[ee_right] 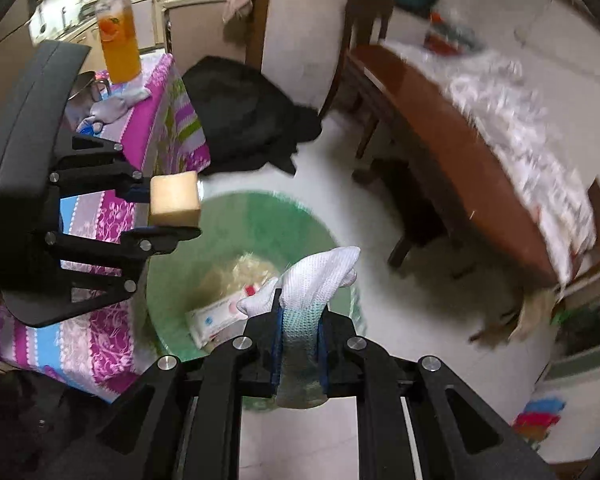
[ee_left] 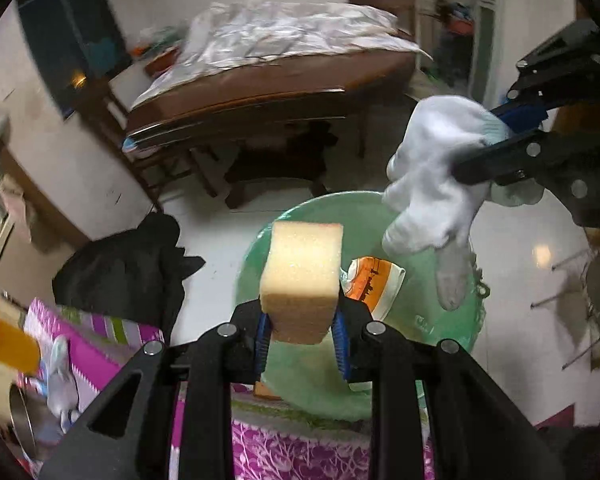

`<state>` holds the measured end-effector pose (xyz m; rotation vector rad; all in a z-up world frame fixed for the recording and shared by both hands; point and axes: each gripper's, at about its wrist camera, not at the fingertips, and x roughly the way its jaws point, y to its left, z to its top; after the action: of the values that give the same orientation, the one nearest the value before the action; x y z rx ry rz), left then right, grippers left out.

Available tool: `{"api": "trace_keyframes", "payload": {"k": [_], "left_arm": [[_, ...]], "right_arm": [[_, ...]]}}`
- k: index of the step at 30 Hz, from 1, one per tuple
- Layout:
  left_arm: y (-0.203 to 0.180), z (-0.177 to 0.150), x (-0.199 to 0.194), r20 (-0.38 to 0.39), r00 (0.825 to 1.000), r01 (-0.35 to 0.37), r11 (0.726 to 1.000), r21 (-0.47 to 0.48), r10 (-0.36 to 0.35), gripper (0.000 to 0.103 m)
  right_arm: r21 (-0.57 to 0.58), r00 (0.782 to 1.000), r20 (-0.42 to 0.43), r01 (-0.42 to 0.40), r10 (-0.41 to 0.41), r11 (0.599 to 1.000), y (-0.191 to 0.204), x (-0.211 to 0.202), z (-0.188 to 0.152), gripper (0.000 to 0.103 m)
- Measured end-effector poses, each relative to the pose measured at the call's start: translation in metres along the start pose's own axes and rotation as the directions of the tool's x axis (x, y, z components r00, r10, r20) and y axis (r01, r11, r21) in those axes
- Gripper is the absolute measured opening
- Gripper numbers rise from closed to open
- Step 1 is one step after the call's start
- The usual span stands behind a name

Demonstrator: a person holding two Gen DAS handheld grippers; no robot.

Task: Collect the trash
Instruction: 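Carry the sponge and glove over the green trash bin with both tools, then open both tools to drop the sponge and glove into the bin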

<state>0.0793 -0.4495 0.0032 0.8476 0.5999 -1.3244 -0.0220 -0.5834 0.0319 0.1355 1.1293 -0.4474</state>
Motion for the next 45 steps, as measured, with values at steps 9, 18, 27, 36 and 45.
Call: {"api": "trace_keyframes", "payload": {"k": [9, 18, 27, 36, 45], "left_arm": [[-0.010, -0.009, 0.042, -0.123, 0.991, 0.064, 0.997, 0.045, -0.058, 0.025], [0.003, -0.019, 0.064, -0.207, 0.977, 0.056, 0.998, -0.007, -0.056, 0.025], [0.010, -0.017, 0.065, -0.192, 0.981, 0.010, 0.999, -0.052, -0.020, 0.059], [0.018, -0.021, 0.058, -0.171, 0.985, -0.017, 0.996, -0.090, 0.001, 0.064], [0.017, -0.024, 0.052, -0.156, 0.988, -0.015, 0.996, -0.086, 0.002, 0.064]], "right_arm": [[0.101, 0.986, -0.125, -0.101, 0.113, 0.990, 0.007, 0.049, -0.028, 0.015], [0.169, 0.977, -0.126, -0.149, 0.171, 0.974, 0.008, 0.072, -0.024, 0.015], [0.197, 0.971, -0.101, -0.194, 0.217, 0.961, 0.001, 0.073, -0.018, 0.024], [0.199, 0.974, -0.086, -0.187, 0.207, 0.962, 0.004, 0.075, -0.015, 0.031], [0.194, 0.976, -0.106, -0.166, 0.189, 0.967, 0.005, 0.076, -0.014, 0.031]]}}
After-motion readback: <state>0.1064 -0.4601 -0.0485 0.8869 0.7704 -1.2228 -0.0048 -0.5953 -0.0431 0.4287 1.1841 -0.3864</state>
